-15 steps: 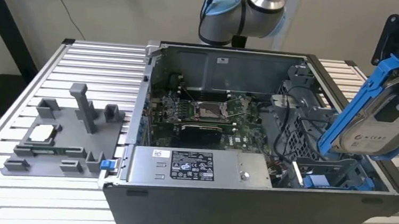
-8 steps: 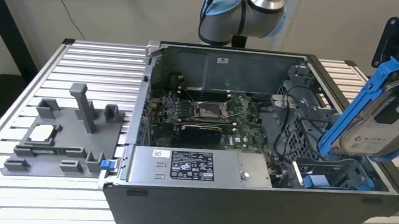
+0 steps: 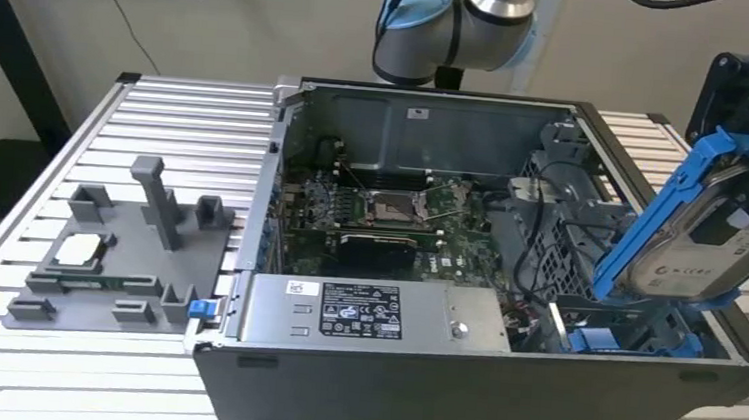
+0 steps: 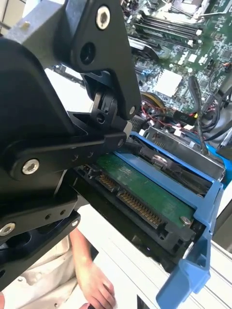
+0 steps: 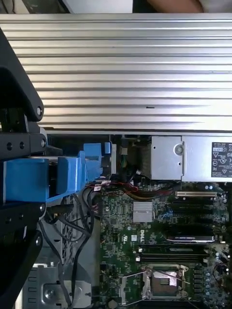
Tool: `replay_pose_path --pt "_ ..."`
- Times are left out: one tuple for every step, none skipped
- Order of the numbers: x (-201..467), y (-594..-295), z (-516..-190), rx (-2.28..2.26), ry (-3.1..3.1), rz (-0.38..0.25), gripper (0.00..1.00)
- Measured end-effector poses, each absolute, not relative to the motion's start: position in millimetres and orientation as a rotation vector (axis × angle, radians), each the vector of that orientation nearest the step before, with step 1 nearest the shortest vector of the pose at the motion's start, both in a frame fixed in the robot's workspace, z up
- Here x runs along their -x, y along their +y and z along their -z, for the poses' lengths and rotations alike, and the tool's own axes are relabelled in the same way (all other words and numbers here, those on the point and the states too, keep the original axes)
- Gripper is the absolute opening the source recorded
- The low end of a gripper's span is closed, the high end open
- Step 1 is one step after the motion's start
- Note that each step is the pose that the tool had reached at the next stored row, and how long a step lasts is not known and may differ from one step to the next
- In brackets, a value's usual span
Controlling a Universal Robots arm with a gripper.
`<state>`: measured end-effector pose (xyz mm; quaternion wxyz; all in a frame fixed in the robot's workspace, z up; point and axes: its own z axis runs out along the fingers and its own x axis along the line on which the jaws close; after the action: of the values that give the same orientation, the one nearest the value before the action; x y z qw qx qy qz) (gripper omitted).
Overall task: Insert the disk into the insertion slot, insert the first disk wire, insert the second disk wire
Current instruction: 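Insert the disk into the insertion slot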
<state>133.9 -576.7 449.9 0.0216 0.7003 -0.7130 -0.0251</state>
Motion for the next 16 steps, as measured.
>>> replay_pose_path --pt "-133 -576 -448 -2.17 -2.21 0.078 0.0" --pt "-133 -575 -447 -2.17 -2.21 0.078 0.0" --pt "-133 -574 -446 -2.17 -2.21 0.078 0.0" --pt "-132 -574 -444 -2.17 -2.21 0.078 0.0" --pt "-132 -573 -442 -2.17 -2.21 0.078 0.0" --pt "-132 -573 -441 -2.17 -2.211 0.078 0.0" --pt "-132 -573 -439 -2.169 -2.211 0.078 0.0" --pt "-132 -573 -438 -2.169 -2.211 0.078 0.0" --pt "-131 -573 -436 -2.168 -2.212 0.077 0.0" --pt "-130 -573 -434 -2.167 -2.213 0.078 0.0" --pt "-130 -573 -433 -2.166 -2.214 0.078 0.0" --pt "-129 -573 -431 -2.165 -2.215 0.078 0.0" --pt "-129 -573 -429 -2.165 -2.216 0.078 0.0" --pt "-129 -573 -427 -2.164 -2.216 0.078 0.0" --pt "-128 -573 -425 -2.163 -2.217 0.078 0.0" --pt "-127 -573 -424 -2.161 -2.219 0.078 0.0"
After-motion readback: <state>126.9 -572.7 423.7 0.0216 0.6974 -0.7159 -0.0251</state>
